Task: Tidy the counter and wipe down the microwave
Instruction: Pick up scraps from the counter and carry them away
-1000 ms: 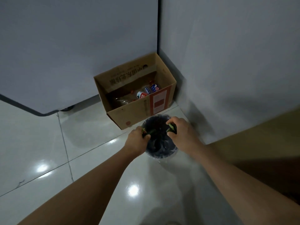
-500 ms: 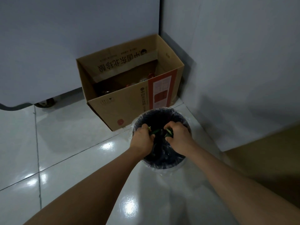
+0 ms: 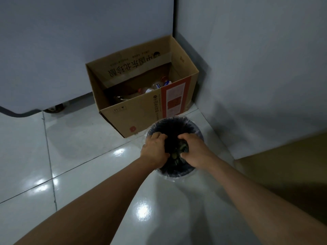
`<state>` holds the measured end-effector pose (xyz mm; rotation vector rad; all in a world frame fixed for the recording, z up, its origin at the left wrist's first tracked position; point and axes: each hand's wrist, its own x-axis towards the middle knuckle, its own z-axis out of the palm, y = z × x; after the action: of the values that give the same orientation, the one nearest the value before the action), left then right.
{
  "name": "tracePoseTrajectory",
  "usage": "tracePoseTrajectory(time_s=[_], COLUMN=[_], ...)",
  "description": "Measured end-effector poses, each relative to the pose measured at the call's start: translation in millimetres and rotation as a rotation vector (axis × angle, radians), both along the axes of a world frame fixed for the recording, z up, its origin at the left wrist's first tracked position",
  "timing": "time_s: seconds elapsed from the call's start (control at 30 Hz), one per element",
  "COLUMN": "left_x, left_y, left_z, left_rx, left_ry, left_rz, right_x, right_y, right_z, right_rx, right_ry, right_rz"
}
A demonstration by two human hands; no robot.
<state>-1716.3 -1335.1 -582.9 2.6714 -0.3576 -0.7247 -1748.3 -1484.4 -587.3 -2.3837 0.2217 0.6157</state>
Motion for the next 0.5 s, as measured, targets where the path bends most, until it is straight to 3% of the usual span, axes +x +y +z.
tracePoseTrajectory(time_s=[0.5], left_x=[-15.1], left_y=[13.8], left_z=[246.6], left_rx=[-0.001], left_ry=[0.028], left_rz=[0.069], right_x=[-18.7], right_y=[-3.5], right_z=[249.3], right_rx=[-0.018], right_ry=[-0.003], right_rz=[0.065])
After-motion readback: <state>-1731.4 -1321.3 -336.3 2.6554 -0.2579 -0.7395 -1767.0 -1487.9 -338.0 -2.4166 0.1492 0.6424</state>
